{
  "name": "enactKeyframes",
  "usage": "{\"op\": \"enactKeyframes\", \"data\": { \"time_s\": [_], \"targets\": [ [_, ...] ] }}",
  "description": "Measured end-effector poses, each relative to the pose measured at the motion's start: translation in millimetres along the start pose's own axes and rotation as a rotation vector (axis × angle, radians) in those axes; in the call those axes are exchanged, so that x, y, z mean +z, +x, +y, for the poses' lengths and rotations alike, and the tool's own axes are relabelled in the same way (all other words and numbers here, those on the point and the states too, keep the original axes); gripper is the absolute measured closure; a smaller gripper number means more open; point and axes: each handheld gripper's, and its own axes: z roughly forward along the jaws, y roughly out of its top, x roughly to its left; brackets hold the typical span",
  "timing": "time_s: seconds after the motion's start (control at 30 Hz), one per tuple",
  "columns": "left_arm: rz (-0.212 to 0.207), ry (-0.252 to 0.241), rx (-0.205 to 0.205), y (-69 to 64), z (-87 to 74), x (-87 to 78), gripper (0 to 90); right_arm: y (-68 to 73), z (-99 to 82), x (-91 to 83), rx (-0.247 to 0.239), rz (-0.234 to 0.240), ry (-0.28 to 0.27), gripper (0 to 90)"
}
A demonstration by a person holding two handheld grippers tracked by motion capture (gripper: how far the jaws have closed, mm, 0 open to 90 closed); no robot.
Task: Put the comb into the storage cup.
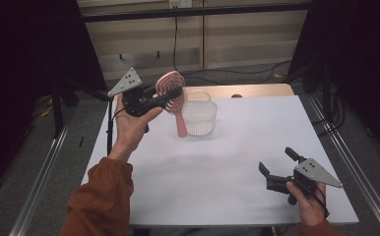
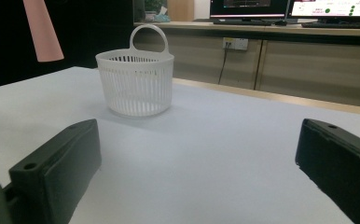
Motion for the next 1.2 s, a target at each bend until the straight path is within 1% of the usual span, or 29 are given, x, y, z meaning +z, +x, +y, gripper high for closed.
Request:
{"op": "enactKeyframes", "data": {
  "time_s": [0.07,0.13,0.17,0.2,0.37,0.47,0.67,0.77,0.8,0.83,0.87,0.9,0.97,1.03,1.13,1.2],
  "targets": [
    [0.004,0.003,-0.001,1.2,2.5,1.6,64.2,-0.2,0.3,-0.4,0.0,-0.002,-0.001,0.0],
    [0.021,0.001,0.003,2.7,5.1,4.1,64.2,0.0,0.3,-0.3,0.002,0.001,-0.001,0.0],
    [0.022,-0.004,-0.003,3.4,6.1,5.6,64.2,0.0,0.3,-0.1,0.0,0.002,-0.002,0.0],
    [0.024,0.001,-0.002,4.3,6.7,6.6,64.2,0.0,0.2,-0.2,-0.002,0.002,0.0,0.0],
    [0.042,0.004,-0.003,9.5,9.7,17.2,64.3,0.2,0.1,-0.2,-0.011,0.006,0.003,0.0],
    [0.058,-0.002,0.001,12.9,13.8,21.4,64.3,0.8,-0.1,0.1,-0.011,0.014,0.004,0.0],
    [0.084,-0.022,-0.006,18.0,21.2,29.3,64.3,1.4,-0.5,0.5,-0.021,0.019,0.008,0.0],
    [0.082,-0.011,0.001,19.2,23.8,35.5,64.3,1.3,-0.3,0.1,-0.022,0.018,0.009,0.0],
    [0.078,0.002,0.015,19.4,24.6,37.9,64.3,1.1,-0.3,0.2,-0.022,0.021,0.007,0.0],
    [0.084,0.013,0.031,19.1,25.3,40.4,64.3,1.2,-0.3,0.2,-0.017,0.023,0.008,0.0],
    [0.089,0.018,0.039,19.4,25.7,42.2,64.3,1.1,-0.5,0.5,-0.016,0.023,0.011,0.0],
    [0.091,0.024,0.043,20.3,26.4,44.7,64.3,1.1,-0.5,0.4,-0.017,0.024,0.014,0.0],
    [0.093,0.015,0.034,21.5,27.1,48.9,64.3,1.3,-0.5,0.3,-0.018,0.027,0.01,0.0],
    [0.107,0.008,0.026,22.9,26.9,53.4,64.3,1.2,-0.5,0.0,-0.019,0.027,0.013,0.0],
    [0.144,0.008,0.037,26.0,24.9,59.7,64.3,1.2,-0.7,0.2,-0.019,0.027,0.012,0.0],
    [0.156,0.009,0.025,28.3,21.3,65.4,64.3,2.0,-1.0,0.3,-0.023,0.032,0.015,0.0]
  ]
}}
